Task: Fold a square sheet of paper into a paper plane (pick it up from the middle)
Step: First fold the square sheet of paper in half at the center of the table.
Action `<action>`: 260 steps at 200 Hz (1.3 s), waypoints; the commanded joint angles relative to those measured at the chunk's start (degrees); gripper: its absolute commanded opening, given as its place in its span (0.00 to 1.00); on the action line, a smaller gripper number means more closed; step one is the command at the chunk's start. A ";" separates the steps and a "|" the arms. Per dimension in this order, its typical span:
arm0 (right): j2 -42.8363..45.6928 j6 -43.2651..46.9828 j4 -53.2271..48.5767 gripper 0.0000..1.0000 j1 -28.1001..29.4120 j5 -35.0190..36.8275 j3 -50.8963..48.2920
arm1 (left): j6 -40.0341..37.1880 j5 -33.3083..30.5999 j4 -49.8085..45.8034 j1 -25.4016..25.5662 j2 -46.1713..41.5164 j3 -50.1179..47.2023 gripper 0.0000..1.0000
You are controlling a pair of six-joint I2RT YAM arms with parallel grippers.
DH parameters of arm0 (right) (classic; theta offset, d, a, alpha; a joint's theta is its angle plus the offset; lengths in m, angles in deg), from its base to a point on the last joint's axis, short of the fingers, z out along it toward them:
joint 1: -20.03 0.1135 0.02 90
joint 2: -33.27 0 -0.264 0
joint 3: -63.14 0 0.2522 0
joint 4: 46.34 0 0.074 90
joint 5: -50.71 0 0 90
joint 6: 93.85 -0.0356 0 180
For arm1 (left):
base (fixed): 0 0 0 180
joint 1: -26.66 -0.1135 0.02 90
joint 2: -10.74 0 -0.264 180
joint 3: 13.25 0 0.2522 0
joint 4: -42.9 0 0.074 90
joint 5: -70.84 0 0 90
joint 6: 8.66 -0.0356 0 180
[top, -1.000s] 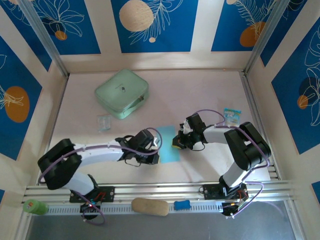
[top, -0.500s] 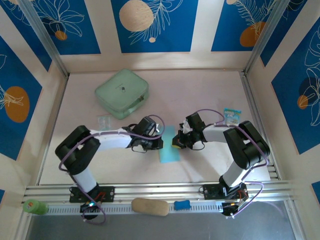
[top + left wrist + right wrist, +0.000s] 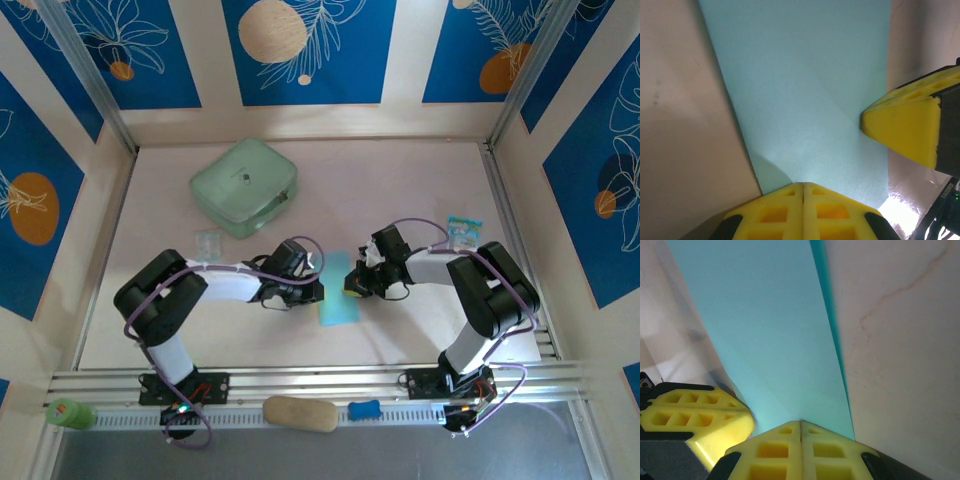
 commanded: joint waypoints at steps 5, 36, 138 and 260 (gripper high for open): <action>-2.37 0.61 -6.54 0.00 0.54 6.34 -1.85 | 0.65 2.34 0.86 -2.45 -1.11 2.63 0.00; -2.46 0.53 -6.40 0.00 0.46 6.24 -2.05 | 2.16 5.11 4.99 -4.41 2.96 4.38 0.00; 7.53 1.49 -10.01 0.10 0.37 3.24 1.41 | 2.77 3.63 2.63 -5.03 7.81 0.55 0.00; 25.57 -5.82 -16.20 0.41 -0.27 2.86 -10.29 | -2.11 5.09 -3.69 -6.64 4.96 14.02 0.06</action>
